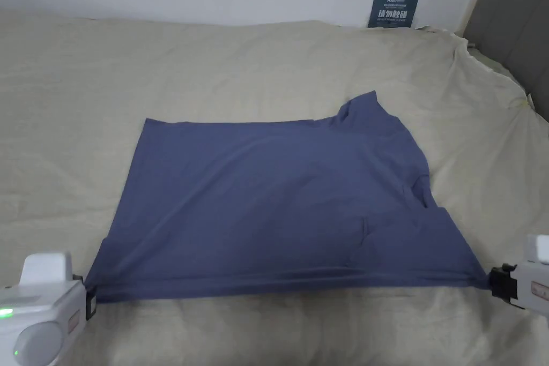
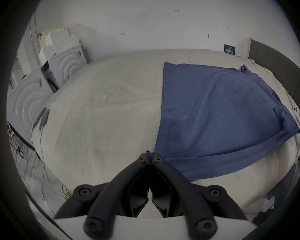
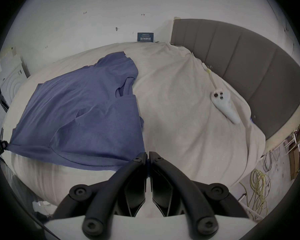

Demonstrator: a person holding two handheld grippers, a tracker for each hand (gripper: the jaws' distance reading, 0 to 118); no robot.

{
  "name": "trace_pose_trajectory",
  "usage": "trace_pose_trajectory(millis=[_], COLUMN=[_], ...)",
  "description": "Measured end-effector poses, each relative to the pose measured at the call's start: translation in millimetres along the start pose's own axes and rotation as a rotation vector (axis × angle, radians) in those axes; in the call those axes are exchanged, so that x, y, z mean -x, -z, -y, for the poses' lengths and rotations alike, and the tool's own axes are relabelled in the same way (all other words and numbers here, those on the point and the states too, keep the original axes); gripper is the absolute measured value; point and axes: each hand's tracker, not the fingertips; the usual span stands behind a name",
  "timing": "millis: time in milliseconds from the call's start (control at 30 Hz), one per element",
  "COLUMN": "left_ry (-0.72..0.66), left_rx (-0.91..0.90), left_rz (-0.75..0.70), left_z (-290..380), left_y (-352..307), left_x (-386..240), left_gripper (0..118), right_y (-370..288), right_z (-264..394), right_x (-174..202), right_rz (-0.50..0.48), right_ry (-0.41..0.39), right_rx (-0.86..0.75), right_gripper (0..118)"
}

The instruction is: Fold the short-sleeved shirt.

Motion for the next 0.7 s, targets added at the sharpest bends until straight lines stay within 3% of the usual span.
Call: trace_pose_trajectory(millis=[167, 233, 267, 300, 333, 367, 567, 700], left_ry=[-0.005, -0.030, -0.032, -0.043, -0.066, -0.087, -0.126, -0.168], left_rx=[0.070, 0.065, 0.067, 0.065, 0.058, 0.046, -0.140, -0.308], left_rz=[0.003, 0.000, 0.002, -0.004, 0.001, -0.003, 0.022, 0.078], left_z=[15.3, 12.4, 11.0, 7.0, 1.7, -3.4, -55.5, -78.4], left_y=[5.5, 1.7, 1.3, -0.9, -5.0, -9.6, -53.5, -70.1], left_x=[-0.4, 1.7, 3.0, 9.1, 17.0, 23.5, 39.0, 14.3], left_gripper=[0, 30, 56, 92, 110, 118, 118, 118], right_y=[0.2, 0.3, -2.0, -6.0, -9.7, -12.4, -68.2, -102.0], right_z=[19.4, 21.7, 21.2, 18.7, 15.3, 13.6, -22.3, -43.5], right_x=[-4.4, -5.2, -6.4, -9.0, -14.0, -17.3, -29.2, -3.4], right_rz=[-0.019, -0.049, -0.055, -0.061, -0.081, -0.083, -0.028, -0.043], right_ry=[-0.009, -0.008, 0.002, 0.010, 0.018, 0.021, 0.084, 0.032], right_rx=[0.040, 0.047, 0.050, 0.065, 0.097, 0.134, -0.112, -0.342], right_gripper=[2, 6, 17, 56, 92, 113, 117, 117])
